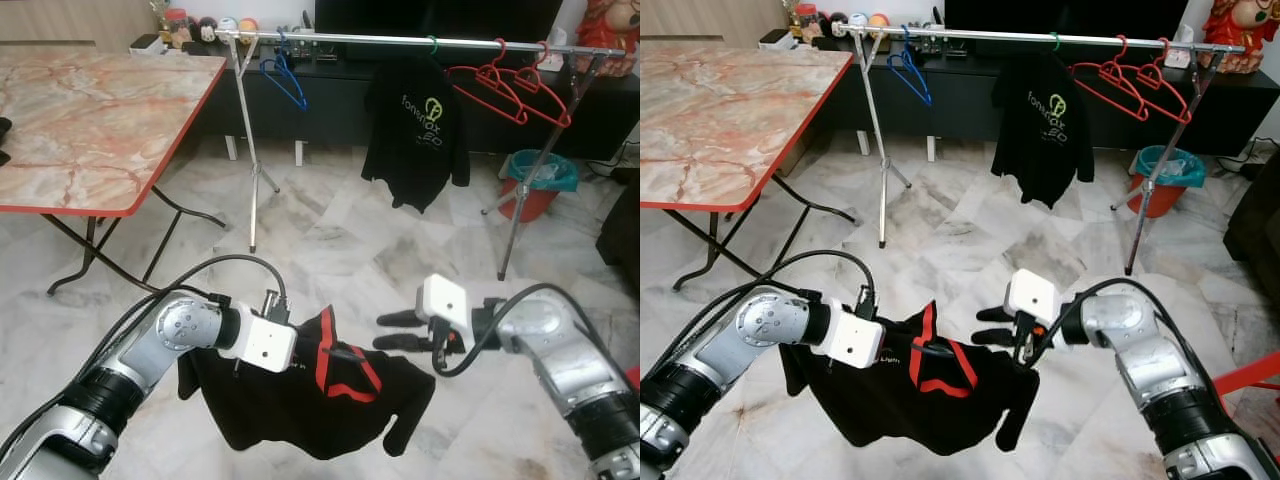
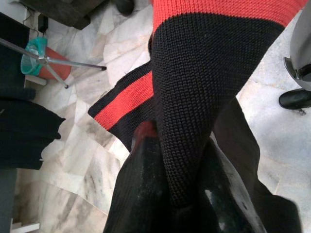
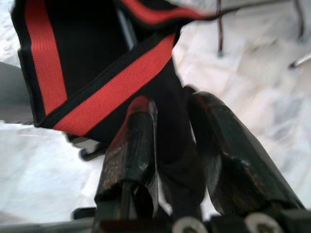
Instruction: Hang hanger
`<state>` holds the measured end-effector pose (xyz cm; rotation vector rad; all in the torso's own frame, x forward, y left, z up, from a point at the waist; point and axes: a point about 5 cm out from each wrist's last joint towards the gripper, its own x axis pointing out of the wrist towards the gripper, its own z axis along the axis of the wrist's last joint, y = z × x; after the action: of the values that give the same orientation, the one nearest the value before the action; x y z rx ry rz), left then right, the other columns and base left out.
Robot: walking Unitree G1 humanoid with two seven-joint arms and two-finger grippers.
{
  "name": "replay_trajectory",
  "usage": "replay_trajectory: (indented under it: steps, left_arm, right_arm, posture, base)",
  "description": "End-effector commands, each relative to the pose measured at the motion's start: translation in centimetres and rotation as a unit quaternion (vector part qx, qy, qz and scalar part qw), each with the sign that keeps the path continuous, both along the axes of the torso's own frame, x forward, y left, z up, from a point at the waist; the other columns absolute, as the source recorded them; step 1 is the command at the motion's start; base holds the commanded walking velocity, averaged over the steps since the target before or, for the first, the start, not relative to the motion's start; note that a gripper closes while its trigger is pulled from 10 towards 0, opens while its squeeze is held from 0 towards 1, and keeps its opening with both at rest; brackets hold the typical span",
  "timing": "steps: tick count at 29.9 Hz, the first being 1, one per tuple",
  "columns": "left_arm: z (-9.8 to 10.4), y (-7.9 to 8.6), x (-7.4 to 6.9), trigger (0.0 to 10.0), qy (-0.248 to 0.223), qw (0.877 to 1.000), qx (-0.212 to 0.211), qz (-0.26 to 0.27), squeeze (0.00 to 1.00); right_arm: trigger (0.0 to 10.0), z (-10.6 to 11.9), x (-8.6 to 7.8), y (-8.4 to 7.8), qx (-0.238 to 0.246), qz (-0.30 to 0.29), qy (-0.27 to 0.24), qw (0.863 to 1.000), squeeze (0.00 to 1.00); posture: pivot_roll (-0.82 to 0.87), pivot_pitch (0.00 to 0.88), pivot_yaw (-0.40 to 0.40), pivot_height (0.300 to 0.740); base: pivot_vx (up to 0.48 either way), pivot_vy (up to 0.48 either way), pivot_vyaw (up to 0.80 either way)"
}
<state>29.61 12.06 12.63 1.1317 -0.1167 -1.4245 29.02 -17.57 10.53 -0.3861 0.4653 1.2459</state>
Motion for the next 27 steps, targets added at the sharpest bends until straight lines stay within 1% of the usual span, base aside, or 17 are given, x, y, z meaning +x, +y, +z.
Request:
replay_trajectory:
  steps: [1, 4, 5, 8, 10, 12, 13, 18, 19, 20, 21, 23, 26, 27]
  left_arm:
    - [0.4, -0.3, 0.1, 10.0, -0.017, 1.0, 0.003, -0.01, 0.0]
    - [0.2, -0.2, 0.3, 10.0, -0.017, 1.0, 0.004, -0.005, 0.0]
    - [0.1, -0.2, 0.3, 10.0, -0.017, 1.0, 0.004, -0.003, 0.0]
    - [-0.1, -0.3, 0.3, 10.0, -0.015, 1.0, 0.004, 0.0, 0.0]
    - [-0.2, -0.4, 0.3, 10.0, -0.015, 1.0, 0.004, 0.0, 0.0]
    - [-0.5, -0.4, 0.4, 10.0, -0.011, 1.0, 0.003, 0.008, 0.0]
    - [-0.6, -0.4, 0.4, 10.0, -0.01, 1.0, 0.003, 0.01, 0.0]
    - [-0.7, -0.5, 0.5, 10.0, -0.01, 1.0, 0.003, 0.013, 0.0]
    - [-0.7, -0.5, 0.5, 10.0, -0.01, 1.0, 0.002, 0.014, 0.0]
    - [-0.6, -0.4, 0.5, 10.0, -0.01, 1.0, 0.003, 0.015, 0.0]
    - [-0.6, -0.4, 0.5, 10.0, -0.01, 1.0, 0.003, 0.015, 0.0]
    - [-0.5, -0.4, 0.7, 10.0, -0.011, 1.0, 0.003, 0.019, 0.0]
    - [-0.4, -0.5, 0.8, 10.0, -0.01, 1.0, 0.0, 0.023, 0.0]
    - [-0.4, -0.7, 0.8, 10.0, -0.01, 1.0, -0.003, 0.023, 0.0]
  right_arm:
    - [10.0, -0.1, -0.3, 0.2, 0.0, -0.002, 0.021, 1.0, 0.0]
    - [10.0, -0.1, -0.5, 0.5, 0.015, -0.005, 0.033, 0.999, 0.0]
    - [10.0, 0.3, -0.5, 0.7, 0.037, -0.003, 0.036, 0.999, 0.0]
    - [10.0, 1.3, -0.6, 0.9, 0.079, 0.0, 0.039, 0.996, 0.0]
    - [10.0, 1.4, -0.7, 0.9, 0.083, 0.002, 0.039, 0.996, 0.0]
    - [10.0, 2.1, -0.8, 1.0, 0.108, 0.006, 0.043, 0.993, 0.0]
    - [10.0, 2.2, -0.8, 1.0, 0.111, 0.006, 0.041, 0.993, 0.0]
    - [10.0, 1.7, -1.4, 1.1, 0.095, 0.017, 0.053, 0.994, 0.0]
    - [10.0, 1.5, -1.5, 1.2, 0.087, 0.016, 0.054, 0.995, 0.0]
    - [10.0, 1.0, -1.6, 1.2, 0.068, 0.013, 0.055, 0.996, 0.0]
    - [10.0, 1.0, -1.6, 1.2, 0.068, 0.013, 0.055, 0.996, 0.0]
    - [10.0, 0.1, -1.7, 1.2, 0.044, 0.006, 0.058, 0.997, 0.0]
    - [10.0, -0.4, -1.7, 1.5, 0.034, -0.001, 0.061, 0.998, 0.0]
    - [10.0, -0.8, -1.7, 1.5, 0.019, -0.004, 0.058, 0.998, 0.0]
  posture:
    - [0.01, 0.041, -0.016, 0.74]
    - [0.01, 0.041, -0.016, 0.74]
    - [0.01, 0.044, -0.017, 0.74]
    - [0.0, 0.045, -0.018, 0.74]
    - [0.0, 0.045, -0.018, 0.74]
    - [0.0, 0.046, -0.017, 0.74]
    - [0.0, 0.045, -0.018, 0.74]
    - [0.0, 0.046, -0.018, 0.74]
    - [0.0, 0.045, -0.018, 0.74]
    - [0.0, 0.046, -0.019, 0.74]
    - [0.0, 0.046, -0.019, 0.74]
    - [0.0, 0.046, -0.02, 0.74]
    - [0.0, 0.045, -0.02, 0.74]
    - [0.01, 0.046, -0.021, 0.74]
  base:
    - [0.0, 0.0, 0.0]
    - [0.0, 0.0, 0.0]
    - [0.0, 0.0, 0.0]
    - [0.0, 0.0, 0.0]
    - [0.0, 0.0, 0.0]
    - [0.0, 0.0, 0.0]
    - [0.0, 0.0, 0.0]
    - [0.0, 0.0, 0.0]
    - [0.0, 0.0, 0.0]
    - [0.0, 0.0, 0.0]
    - [0.0, 0.0, 0.0]
    - [0.0, 0.0, 0.0]
    - [0.0, 0.0, 0.0]
    - [0.0, 0.0, 0.0]
